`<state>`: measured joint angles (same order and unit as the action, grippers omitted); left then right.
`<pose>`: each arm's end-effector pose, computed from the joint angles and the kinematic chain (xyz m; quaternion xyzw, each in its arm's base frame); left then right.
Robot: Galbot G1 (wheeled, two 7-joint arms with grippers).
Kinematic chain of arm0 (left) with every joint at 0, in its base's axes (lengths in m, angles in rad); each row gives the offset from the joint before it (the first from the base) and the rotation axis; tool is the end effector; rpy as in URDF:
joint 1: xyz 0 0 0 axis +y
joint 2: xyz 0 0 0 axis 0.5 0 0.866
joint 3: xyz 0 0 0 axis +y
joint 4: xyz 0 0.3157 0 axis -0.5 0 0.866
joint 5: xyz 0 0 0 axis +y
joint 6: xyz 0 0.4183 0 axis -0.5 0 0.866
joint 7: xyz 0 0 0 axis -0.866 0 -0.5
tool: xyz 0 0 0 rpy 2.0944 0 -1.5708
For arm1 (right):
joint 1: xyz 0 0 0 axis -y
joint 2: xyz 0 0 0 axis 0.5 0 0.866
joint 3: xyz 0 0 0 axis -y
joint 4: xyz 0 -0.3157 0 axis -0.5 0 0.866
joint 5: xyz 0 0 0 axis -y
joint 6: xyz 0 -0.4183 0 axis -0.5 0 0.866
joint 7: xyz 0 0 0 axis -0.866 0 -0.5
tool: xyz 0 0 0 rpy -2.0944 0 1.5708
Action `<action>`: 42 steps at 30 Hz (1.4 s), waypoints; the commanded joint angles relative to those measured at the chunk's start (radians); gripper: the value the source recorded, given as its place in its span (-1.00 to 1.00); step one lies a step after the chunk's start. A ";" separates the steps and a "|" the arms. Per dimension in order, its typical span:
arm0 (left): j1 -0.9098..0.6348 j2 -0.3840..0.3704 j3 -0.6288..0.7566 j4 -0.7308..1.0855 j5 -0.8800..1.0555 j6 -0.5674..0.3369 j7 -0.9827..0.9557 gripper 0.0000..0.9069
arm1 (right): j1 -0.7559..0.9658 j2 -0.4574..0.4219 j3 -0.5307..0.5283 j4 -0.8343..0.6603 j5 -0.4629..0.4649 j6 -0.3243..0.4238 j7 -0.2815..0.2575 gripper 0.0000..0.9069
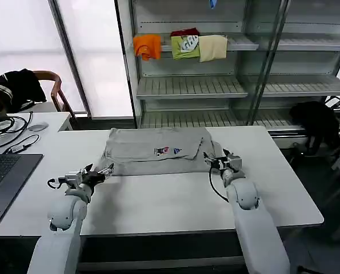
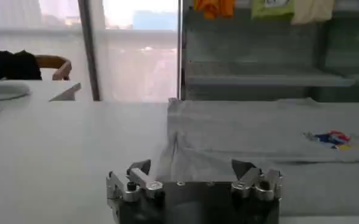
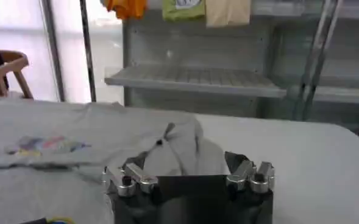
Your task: Fold and organize the clothes.
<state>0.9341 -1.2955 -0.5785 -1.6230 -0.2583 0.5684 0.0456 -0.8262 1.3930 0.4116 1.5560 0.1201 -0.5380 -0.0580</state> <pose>0.4456 0.1020 -0.2277 -0.0008 -0.9810 0.0023 0.1940 0.4768 -0.0109 -0.2261 0.0680 -0.9814 0.0422 0.1742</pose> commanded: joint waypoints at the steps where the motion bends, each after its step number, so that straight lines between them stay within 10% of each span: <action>1: 0.017 0.002 0.001 -0.008 0.035 0.010 0.003 1.00 | -0.092 -0.031 0.015 0.060 -0.004 -0.040 -0.009 1.00; 4: 0.015 0.002 0.000 0.000 0.033 0.010 0.005 1.00 | -0.094 -0.031 0.013 0.053 -0.005 -0.040 -0.011 0.47; 5: 0.015 0.002 0.000 0.002 0.033 0.010 0.005 1.00 | -0.094 -0.030 0.013 0.053 -0.004 -0.039 -0.011 -0.64; 6: 0.015 0.001 0.000 0.004 0.033 0.010 0.008 0.76 | -0.093 -0.029 0.013 0.050 0.000 -0.039 -0.011 -1.00; 7: 0.015 0.001 0.000 0.007 0.031 0.010 0.010 -0.09 | -0.091 -0.027 0.013 0.047 0.008 -0.038 -0.012 -1.00; 9: 0.015 0.000 0.001 0.012 0.030 0.010 0.013 -0.96 | -0.090 -0.026 0.013 0.047 0.018 -0.035 -0.015 -1.00; 34: 0.045 -0.007 -0.002 -0.021 0.018 0.010 -0.005 -1.00 | -0.105 -0.014 0.007 0.106 0.088 -0.027 0.000 -1.00; 42: 0.257 0.027 -0.069 -0.318 -0.027 0.014 -0.005 -1.00 | -0.310 -0.062 0.011 0.369 0.169 -0.044 0.081 -1.00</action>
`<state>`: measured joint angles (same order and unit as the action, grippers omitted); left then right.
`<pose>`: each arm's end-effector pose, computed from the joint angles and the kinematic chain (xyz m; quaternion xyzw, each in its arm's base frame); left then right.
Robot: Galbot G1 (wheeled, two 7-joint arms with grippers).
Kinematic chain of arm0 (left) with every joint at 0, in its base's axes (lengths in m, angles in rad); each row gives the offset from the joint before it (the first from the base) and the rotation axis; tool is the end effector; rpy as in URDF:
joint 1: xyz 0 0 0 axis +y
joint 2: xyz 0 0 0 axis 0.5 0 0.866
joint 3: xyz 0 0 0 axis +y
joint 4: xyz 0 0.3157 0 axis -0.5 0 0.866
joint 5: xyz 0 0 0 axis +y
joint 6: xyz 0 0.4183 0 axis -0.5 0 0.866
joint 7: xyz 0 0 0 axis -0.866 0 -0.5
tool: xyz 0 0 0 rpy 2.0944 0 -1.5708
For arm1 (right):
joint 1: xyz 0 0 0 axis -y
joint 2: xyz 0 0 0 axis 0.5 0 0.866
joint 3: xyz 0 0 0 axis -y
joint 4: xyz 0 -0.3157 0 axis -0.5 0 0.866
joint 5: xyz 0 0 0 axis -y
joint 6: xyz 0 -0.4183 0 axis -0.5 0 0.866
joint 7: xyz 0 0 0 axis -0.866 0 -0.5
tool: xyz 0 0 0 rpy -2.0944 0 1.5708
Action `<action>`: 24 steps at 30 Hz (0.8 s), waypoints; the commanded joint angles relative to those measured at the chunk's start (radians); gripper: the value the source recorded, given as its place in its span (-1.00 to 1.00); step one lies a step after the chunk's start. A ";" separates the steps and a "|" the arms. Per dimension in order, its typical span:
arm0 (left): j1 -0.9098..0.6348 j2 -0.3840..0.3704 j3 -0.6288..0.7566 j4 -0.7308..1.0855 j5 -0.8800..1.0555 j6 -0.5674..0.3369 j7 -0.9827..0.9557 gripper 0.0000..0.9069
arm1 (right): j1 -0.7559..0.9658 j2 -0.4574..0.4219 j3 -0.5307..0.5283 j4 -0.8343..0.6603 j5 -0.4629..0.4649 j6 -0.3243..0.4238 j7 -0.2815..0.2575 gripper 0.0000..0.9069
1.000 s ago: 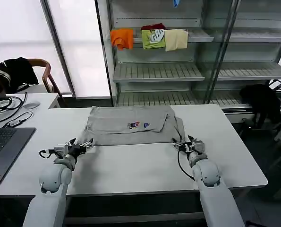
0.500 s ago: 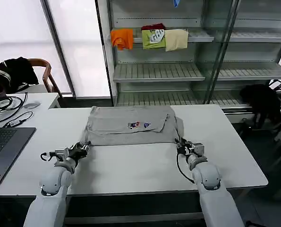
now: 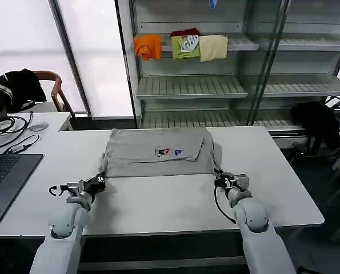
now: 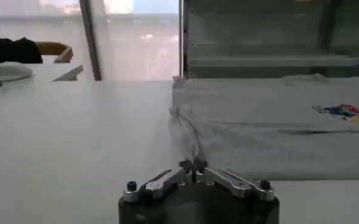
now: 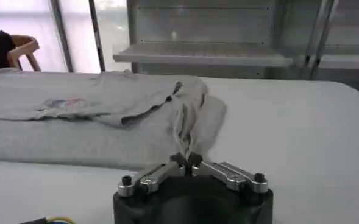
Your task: Fold and organize the clothes.
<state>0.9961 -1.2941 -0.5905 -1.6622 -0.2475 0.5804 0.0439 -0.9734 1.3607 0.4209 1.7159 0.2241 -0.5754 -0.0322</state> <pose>0.4283 0.1026 -0.2378 0.0030 -0.9776 -0.0043 0.2103 0.4297 -0.0117 -0.2274 0.0813 -0.9785 0.0077 0.1895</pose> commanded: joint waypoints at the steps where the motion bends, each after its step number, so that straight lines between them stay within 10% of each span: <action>1: 0.235 0.029 -0.075 -0.318 -0.050 0.001 -0.002 -1.00 | -0.196 -0.036 0.003 0.252 0.061 -0.006 0.060 -1.00; 10: 0.586 -0.028 -0.173 -0.516 -0.153 -0.003 -0.036 -1.00 | -0.467 -0.072 0.029 0.475 0.040 -0.006 0.087 -1.00; 24: 0.615 -0.089 -0.157 -0.558 -0.170 -0.007 -0.186 -1.00 | -0.548 -0.083 0.013 0.506 -0.019 -0.006 0.102 -1.00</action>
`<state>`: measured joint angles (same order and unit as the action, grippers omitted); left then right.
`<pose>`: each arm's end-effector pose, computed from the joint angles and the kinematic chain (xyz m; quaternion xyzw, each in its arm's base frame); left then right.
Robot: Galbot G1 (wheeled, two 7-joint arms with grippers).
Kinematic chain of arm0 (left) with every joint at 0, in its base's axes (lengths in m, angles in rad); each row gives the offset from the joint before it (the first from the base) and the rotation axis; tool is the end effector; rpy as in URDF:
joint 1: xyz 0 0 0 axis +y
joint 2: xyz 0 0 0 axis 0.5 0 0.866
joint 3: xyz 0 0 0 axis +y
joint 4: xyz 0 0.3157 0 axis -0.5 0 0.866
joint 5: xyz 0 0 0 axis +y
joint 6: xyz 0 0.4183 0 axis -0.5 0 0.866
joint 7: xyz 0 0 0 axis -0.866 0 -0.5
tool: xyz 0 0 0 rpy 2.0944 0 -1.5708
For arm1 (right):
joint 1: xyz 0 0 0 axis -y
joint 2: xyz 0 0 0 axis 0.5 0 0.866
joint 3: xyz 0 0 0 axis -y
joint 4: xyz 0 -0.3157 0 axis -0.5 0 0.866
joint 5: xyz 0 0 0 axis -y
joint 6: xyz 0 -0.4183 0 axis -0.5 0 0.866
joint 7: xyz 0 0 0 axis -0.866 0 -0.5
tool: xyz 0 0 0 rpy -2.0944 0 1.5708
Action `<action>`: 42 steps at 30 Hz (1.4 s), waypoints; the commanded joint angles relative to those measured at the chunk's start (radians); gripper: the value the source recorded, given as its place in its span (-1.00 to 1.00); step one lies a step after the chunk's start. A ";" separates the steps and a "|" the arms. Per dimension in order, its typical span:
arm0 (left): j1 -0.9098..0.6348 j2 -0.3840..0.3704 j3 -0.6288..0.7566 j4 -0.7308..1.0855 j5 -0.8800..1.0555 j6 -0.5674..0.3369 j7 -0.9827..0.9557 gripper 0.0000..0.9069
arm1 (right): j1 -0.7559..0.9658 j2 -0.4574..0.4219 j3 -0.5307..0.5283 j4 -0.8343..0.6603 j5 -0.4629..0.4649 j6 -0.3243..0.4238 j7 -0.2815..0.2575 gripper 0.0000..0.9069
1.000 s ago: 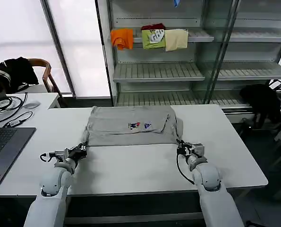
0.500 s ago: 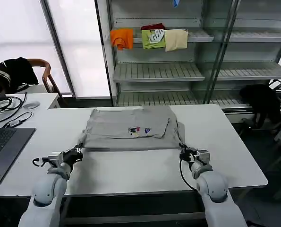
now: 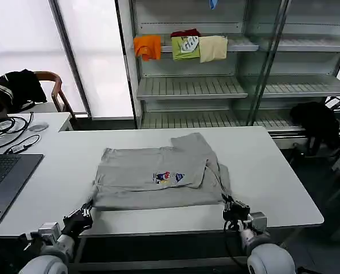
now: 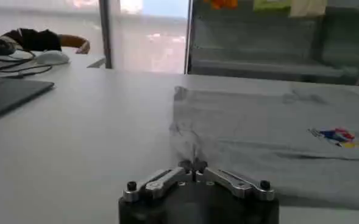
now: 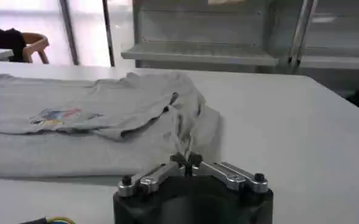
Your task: Fold and organize the clothes.
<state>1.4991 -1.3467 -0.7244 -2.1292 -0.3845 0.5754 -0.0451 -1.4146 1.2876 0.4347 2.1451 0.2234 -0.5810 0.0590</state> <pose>0.2795 0.0899 -0.2202 0.0287 -0.9746 0.0447 0.2176 0.2928 0.0052 -0.2130 0.0811 -0.9754 0.0339 0.2024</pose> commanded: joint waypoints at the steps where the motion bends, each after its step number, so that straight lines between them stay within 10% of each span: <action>1: 0.113 -0.037 -0.023 -0.089 -0.033 -0.003 -0.103 -1.00 | -0.107 -0.010 -0.002 0.075 -0.020 0.000 0.011 -1.00; 13: 0.150 -0.037 -0.031 -0.122 -0.028 -0.014 -0.147 -0.98 | -0.167 0.002 -0.002 0.119 -0.060 0.001 0.005 -1.00; 14: 0.149 -0.038 -0.024 -0.120 -0.025 -0.013 -0.153 -0.62 | -0.169 0.004 -0.003 0.117 -0.065 0.001 0.001 0.36; 15: 0.146 -0.039 -0.019 -0.118 -0.018 -0.011 -0.158 0.36 | -0.171 0.006 -0.006 0.112 -0.079 0.002 -0.004 1.00; 16: 0.144 -0.041 -0.015 -0.114 -0.009 -0.012 -0.157 1.00 | -0.171 0.011 -0.009 0.105 -0.082 0.002 -0.004 1.00; 33: -0.023 -0.026 -0.051 -0.153 0.057 -0.040 -0.079 1.00 | 0.059 0.041 -0.003 0.174 0.012 0.013 0.007 1.00; 42: -0.470 0.052 0.039 0.209 -0.004 -0.002 0.088 1.00 | 0.581 0.098 -0.063 -0.270 0.027 -0.001 -0.077 1.00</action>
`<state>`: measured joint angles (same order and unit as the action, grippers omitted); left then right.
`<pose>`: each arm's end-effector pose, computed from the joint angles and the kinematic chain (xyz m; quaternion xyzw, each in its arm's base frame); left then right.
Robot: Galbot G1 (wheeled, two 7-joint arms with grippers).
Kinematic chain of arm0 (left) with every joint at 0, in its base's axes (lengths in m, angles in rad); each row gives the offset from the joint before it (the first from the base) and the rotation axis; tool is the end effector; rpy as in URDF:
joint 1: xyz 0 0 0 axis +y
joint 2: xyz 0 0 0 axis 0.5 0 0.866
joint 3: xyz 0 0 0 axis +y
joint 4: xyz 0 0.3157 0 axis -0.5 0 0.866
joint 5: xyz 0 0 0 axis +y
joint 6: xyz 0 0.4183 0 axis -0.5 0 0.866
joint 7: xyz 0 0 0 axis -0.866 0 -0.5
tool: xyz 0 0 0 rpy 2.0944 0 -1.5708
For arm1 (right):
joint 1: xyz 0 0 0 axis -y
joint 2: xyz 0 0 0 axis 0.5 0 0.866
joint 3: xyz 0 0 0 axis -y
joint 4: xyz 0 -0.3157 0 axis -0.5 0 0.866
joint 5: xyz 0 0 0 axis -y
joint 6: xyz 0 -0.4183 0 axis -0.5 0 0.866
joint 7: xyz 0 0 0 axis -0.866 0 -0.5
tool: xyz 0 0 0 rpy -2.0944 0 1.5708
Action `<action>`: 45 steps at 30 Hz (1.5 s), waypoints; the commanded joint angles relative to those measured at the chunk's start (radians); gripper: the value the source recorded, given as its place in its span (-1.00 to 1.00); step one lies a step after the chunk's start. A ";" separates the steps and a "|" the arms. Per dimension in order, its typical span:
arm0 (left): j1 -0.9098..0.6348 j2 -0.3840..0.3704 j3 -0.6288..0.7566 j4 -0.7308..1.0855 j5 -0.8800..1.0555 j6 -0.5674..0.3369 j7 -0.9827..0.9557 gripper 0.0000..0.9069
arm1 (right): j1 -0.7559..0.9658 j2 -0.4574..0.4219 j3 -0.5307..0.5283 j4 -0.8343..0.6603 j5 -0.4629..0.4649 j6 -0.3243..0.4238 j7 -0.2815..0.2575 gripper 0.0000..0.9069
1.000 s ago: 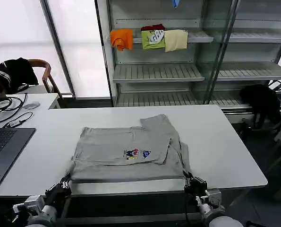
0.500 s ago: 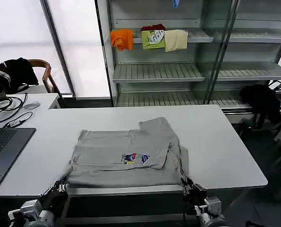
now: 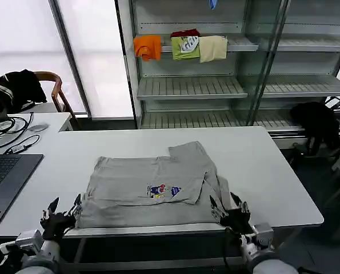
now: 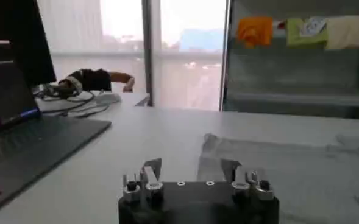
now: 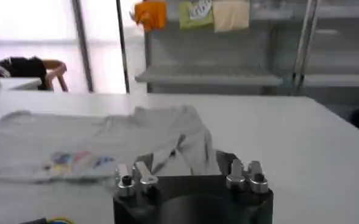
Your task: Fold and organize the clothes.
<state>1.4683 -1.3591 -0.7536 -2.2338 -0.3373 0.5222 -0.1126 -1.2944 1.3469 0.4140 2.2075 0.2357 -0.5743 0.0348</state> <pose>0.2761 0.0857 -0.1688 0.0715 -0.9895 0.0155 0.1246 0.3062 0.0210 -0.1531 0.1067 -0.9881 -0.0007 0.1105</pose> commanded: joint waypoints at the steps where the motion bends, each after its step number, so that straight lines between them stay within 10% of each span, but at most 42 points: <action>1: -0.496 0.074 0.093 0.374 -0.040 0.054 0.147 1.00 | 0.521 0.045 -0.058 -0.420 0.007 -0.008 -0.048 1.00; 16: -0.879 0.163 0.268 0.923 0.012 0.058 0.210 1.00 | 0.909 0.212 -0.023 -1.110 -0.160 0.023 -0.150 1.00; 39: -0.811 0.157 0.255 0.969 0.077 0.057 0.243 1.00 | 0.918 0.214 -0.011 -1.252 -0.155 0.056 -0.133 1.00; 45: -0.784 0.154 0.251 0.947 0.084 0.056 0.255 -0.22 | 0.908 0.223 -0.018 -1.271 -0.159 0.063 -0.135 1.00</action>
<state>0.6740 -1.2071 -0.5065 -1.2881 -0.2675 0.5772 0.1268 -0.4055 1.5607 0.3951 0.9914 0.0802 -0.5164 -0.0990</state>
